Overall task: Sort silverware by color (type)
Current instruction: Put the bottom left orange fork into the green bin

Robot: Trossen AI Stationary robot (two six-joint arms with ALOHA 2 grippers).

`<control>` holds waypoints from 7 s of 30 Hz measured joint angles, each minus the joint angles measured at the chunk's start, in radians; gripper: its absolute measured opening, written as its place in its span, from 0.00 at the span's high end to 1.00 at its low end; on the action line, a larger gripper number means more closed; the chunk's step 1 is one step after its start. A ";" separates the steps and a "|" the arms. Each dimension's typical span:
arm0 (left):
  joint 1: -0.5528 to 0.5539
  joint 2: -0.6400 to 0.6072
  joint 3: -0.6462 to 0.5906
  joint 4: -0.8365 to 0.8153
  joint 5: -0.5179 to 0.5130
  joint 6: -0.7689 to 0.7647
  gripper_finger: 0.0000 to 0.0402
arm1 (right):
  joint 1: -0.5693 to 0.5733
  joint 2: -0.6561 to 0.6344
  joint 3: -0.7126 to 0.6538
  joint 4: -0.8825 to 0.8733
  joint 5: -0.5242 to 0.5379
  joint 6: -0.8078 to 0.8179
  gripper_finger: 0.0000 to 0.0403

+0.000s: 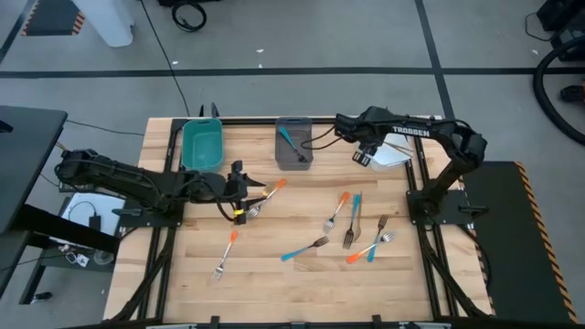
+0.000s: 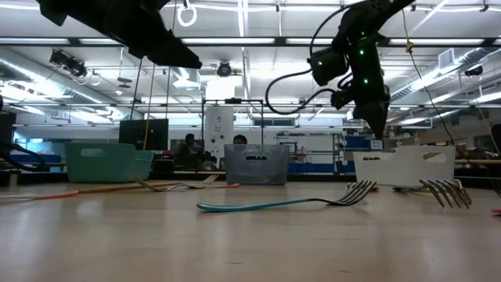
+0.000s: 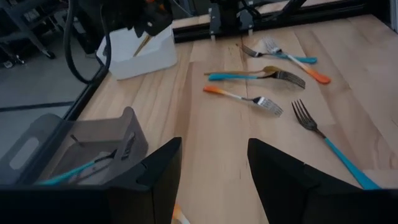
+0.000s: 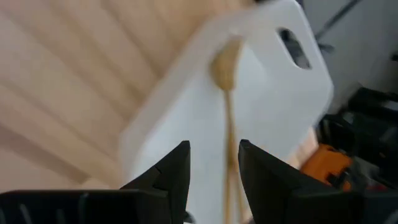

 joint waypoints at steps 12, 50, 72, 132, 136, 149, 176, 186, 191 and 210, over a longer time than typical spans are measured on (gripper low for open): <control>0.000 0.000 0.000 -0.159 0.045 -0.238 0.52 | 0.207 0.000 0.000 0.085 -0.019 0.028 0.65; 0.000 0.016 0.000 -0.537 0.129 -0.785 0.52 | 0.631 0.001 -0.140 1.071 -0.211 0.020 0.66; -0.043 0.214 0.025 -0.437 0.126 -0.781 0.52 | 0.726 0.002 -0.373 1.609 -0.138 0.030 0.66; -0.530 0.708 0.454 -0.946 0.331 -1.581 0.53 | 0.670 0.003 -0.394 1.737 -0.046 -0.197 0.68; -0.532 0.704 0.420 -0.875 0.342 -1.567 0.58 | 0.679 0.003 -0.394 1.737 -0.046 -0.215 0.68; -0.529 0.706 0.411 -0.893 0.358 -1.541 0.83 | 0.687 0.003 -0.394 1.737 -0.046 -0.235 0.68; -0.380 0.711 0.459 -0.967 0.345 -1.119 0.97 | 0.785 0.003 -0.393 1.599 -0.037 -0.067 0.68; -0.327 0.707 0.460 -0.960 0.275 -0.991 0.97 | 0.828 0.003 -0.393 1.569 0.068 -0.090 0.68; -0.290 0.677 0.462 -0.954 0.232 -0.925 0.97 | 0.832 0.003 -0.393 1.513 0.095 -0.087 0.68; -0.188 0.600 0.460 -0.830 0.037 -0.664 0.97 | 0.848 0.003 -0.294 1.322 0.156 -0.204 0.68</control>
